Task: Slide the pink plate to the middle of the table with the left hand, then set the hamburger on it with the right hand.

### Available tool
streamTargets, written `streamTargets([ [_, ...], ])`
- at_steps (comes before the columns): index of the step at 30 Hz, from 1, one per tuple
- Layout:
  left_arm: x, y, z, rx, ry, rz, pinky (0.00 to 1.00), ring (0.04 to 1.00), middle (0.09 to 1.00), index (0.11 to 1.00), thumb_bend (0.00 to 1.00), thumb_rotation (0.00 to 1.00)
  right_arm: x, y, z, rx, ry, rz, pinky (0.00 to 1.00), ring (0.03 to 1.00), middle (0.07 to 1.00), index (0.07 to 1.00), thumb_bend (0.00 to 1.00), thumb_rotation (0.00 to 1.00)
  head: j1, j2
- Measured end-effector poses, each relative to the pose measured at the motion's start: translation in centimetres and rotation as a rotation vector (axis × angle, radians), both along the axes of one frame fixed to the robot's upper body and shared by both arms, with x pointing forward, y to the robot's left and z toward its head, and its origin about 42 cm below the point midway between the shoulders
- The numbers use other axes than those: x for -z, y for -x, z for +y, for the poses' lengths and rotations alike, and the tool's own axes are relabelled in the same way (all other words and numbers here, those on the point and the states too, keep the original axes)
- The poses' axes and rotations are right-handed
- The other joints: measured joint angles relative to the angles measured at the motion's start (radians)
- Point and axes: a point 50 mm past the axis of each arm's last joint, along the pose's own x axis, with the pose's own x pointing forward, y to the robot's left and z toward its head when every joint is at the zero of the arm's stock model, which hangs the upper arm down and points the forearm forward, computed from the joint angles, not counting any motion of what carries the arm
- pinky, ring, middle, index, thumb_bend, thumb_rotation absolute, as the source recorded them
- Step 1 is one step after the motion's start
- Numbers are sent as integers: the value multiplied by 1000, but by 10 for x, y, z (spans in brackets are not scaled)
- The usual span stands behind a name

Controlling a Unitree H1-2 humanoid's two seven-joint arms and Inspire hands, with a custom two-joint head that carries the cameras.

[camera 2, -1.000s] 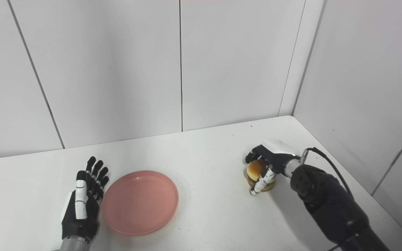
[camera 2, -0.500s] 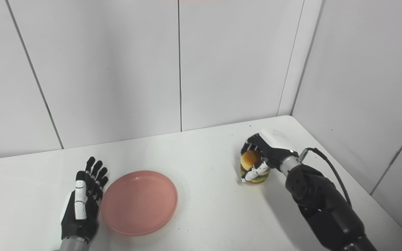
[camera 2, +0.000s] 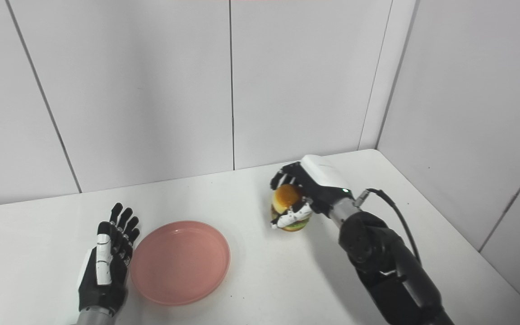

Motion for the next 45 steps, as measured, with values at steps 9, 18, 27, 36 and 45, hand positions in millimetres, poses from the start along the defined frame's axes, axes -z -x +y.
streamTargets([
  [9,-1,5,-11,-21,37,10,998,970,978,981,687,973,-1,-5,67,-203,-27,48,311,399,483,528,516,0,83,0],
  [18,0,6,-18,-49,5,5,995,985,991,998,665,1000,3,-14,100,-326,-12,68,311,401,481,525,516,0,227,-11],
  [27,0,7,-37,-64,-14,-8,973,982,979,982,597,1000,27,-25,111,-373,-17,169,303,389,478,529,515,0,285,-8],
  [36,-2,5,-46,-71,-47,-44,949,977,979,976,623,1000,41,-41,115,-367,4,222,331,400,495,520,516,0,318,3],
  [45,-2,5,-46,-77,-48,-44,953,977,977,984,622,1000,61,-52,114,-368,21,236,374,408,504,523,515,0,321,6],
])
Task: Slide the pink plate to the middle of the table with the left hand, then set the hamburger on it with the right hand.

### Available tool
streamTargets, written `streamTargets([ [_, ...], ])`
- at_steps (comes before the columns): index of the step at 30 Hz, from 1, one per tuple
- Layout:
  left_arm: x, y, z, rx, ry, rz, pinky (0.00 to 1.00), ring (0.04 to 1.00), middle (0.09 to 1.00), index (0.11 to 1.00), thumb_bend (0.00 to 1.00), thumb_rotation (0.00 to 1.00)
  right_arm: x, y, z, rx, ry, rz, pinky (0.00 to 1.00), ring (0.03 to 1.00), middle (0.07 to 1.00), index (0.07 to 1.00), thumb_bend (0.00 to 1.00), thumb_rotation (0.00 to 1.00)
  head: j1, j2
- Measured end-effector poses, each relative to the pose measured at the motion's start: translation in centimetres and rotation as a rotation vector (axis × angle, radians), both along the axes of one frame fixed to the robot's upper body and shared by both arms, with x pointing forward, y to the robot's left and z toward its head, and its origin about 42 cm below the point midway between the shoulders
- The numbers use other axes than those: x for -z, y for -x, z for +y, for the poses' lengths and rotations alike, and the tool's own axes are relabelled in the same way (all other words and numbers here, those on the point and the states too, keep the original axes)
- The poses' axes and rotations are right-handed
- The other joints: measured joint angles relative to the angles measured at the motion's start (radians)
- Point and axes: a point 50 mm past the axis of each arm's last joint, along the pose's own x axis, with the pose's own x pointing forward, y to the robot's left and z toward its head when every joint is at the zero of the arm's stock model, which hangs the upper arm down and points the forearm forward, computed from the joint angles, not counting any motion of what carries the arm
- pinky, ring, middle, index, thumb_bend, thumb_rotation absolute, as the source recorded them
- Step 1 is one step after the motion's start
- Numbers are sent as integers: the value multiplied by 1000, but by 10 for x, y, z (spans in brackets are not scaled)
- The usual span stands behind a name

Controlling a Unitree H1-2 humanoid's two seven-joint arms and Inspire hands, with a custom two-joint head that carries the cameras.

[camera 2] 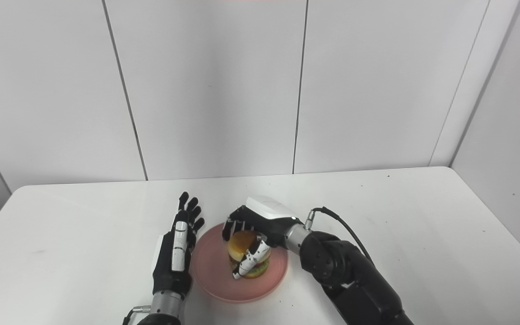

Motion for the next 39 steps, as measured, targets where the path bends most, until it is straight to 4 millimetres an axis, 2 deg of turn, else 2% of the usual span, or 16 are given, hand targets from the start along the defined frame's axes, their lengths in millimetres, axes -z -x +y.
streamTargets([
  [1,0,0,0,0,0,0,952,978,979,986,618,1000,0,0,0,-5,-2,-11,383,405,505,533,514,0,0,0],
  [3,0,0,0,0,0,0,952,980,983,989,613,1000,1,-1,1,-19,2,-49,403,465,488,523,521,0,0,0],
  [4,0,0,0,0,0,-1,949,979,981,987,611,1000,2,-1,0,-21,-1,-63,419,505,573,510,518,64,0,0],
  [5,0,0,0,0,0,-2,945,976,978,983,611,1000,2,-1,0,-25,-4,-79,448,552,639,619,594,86,0,0],
  [7,0,0,0,-2,1,-3,945,974,975,981,604,1000,2,0,0,-28,-15,-96,548,679,751,765,647,182,-2,2],
  [8,0,0,-1,-2,2,-6,945,974,975,981,601,1000,3,1,-1,-26,-18,-97,569,705,771,789,653,203,-2,2],
  [10,-1,0,-1,-4,5,-19,961,987,989,990,595,1000,5,3,-2,-24,-30,-89,719,872,898,903,657,427,-2,3],
  [15,-1,0,-2,-2,5,-22,966,990,993,989,596,1000,13,14,-6,-48,-50,-43,864,986,993,983,670,553,-3,3],
  [19,-2,0,-2,5,8,-20,976,998,999,995,599,1000,8,21,-8,-56,-70,-61,906,1000,1000,986,694,565,-3,3],
  [23,-2,0,-2,9,8,-18,970,997,995,995,606,1000,2,29,-14,-51,-133,-76,915,1000,1000,982,702,524,-6,3],
  [28,-1,0,-1,8,8,-17,963,991,990,993,608,1000,11,39,-30,-4,-236,-59,900,1000,1000,997,705,521,-9,3],
  [29,-1,0,-1,7,9,-17,963,990,989,993,612,1000,14,41,-34,9,-265,-64,903,1000,1000,999,709,537,-11,5],
  [32,-1,0,0,4,17,-14,963,988,987,991,621,1000,20,45,-45,45,-378,-90,940,1000,1000,1000,721,681,-12,5],
  [35,-1,0,0,3,25,-12,972,992,988,990,628,1000,33,47,-59,152,-557,-93,992,1000,1000,1000,725,805,-17,3],
  [39,-1,0,0,3,26,-13,982,997,992,993,605,1000,60,48,-64,259,-767,-62,1000,1000,1000,1000,727,805,-17,3],
])
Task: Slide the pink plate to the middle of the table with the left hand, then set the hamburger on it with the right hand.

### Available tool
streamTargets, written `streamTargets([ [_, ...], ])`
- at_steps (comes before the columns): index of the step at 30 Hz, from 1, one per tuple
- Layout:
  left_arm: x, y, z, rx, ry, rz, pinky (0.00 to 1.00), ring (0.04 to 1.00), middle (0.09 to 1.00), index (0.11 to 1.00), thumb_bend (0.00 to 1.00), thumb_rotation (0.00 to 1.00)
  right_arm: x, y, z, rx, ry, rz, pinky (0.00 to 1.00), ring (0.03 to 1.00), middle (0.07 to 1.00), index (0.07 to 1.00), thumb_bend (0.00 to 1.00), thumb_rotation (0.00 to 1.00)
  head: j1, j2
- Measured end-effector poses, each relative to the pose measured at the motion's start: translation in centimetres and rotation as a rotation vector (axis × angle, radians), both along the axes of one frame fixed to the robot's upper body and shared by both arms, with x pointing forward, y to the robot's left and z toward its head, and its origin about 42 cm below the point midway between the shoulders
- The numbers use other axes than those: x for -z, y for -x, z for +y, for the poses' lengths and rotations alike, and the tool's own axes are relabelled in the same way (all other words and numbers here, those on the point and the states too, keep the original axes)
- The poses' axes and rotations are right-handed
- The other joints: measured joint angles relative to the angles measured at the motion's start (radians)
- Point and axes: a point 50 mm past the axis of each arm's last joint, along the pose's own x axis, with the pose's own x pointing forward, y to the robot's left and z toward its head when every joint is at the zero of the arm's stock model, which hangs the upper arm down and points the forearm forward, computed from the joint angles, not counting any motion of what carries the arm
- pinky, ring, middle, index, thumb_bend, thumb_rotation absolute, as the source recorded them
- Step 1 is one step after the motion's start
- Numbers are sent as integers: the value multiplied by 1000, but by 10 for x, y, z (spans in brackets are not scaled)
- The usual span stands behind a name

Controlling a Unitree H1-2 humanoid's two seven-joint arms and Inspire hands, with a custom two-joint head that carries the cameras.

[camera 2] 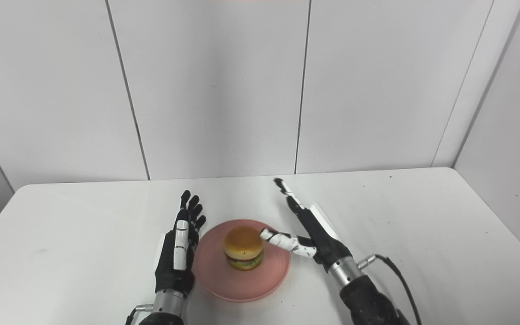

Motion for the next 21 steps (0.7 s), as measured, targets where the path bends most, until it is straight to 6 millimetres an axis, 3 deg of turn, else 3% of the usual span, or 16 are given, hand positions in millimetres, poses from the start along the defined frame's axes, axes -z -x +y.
streamTargets([
  [7,0,0,0,3,3,0,999,1000,998,1000,613,1000,16,6,14,27,-344,47,1000,1000,1000,1000,718,841,-5,0],
  [10,0,0,0,4,2,0,1000,1000,992,996,588,1000,18,8,16,31,-400,55,1000,1000,1000,1000,727,901,-6,3],
  [21,0,1,1,2,1,-1,989,995,991,996,621,1000,22,14,24,50,-478,128,1000,1000,1000,1000,703,848,-17,2],
])
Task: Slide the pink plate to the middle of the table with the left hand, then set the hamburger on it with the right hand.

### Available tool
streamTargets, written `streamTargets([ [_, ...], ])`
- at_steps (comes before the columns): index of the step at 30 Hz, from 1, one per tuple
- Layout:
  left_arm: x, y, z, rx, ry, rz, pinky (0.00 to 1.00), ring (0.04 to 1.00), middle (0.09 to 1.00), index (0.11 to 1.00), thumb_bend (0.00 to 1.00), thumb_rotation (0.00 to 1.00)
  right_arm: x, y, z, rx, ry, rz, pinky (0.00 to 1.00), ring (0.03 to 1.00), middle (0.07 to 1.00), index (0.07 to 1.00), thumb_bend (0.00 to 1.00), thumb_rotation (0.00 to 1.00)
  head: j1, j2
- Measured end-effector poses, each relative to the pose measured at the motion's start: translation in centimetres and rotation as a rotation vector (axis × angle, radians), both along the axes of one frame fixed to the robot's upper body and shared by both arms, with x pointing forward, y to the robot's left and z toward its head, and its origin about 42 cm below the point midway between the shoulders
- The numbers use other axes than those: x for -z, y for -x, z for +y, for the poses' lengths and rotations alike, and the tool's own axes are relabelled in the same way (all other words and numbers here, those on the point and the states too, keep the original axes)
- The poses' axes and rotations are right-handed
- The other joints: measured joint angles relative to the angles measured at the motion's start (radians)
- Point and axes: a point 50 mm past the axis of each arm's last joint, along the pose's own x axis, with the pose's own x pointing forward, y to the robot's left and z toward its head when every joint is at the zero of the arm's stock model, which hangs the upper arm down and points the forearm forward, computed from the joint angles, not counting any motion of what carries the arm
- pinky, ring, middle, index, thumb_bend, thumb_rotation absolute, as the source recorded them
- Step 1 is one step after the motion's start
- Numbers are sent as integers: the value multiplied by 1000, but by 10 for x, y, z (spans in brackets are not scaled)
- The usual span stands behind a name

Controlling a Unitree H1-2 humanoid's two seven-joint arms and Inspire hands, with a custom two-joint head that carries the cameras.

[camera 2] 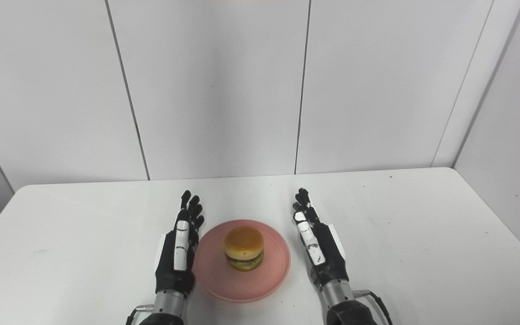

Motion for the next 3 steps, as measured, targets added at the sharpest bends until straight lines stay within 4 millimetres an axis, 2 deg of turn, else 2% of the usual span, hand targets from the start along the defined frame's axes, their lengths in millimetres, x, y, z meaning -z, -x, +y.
streamTargets([
  [3,0,0,0,0,0,0,991,996,992,998,619,1000,0,0,1,11,6,2,1000,1000,1000,1000,712,841,0,-2],
])
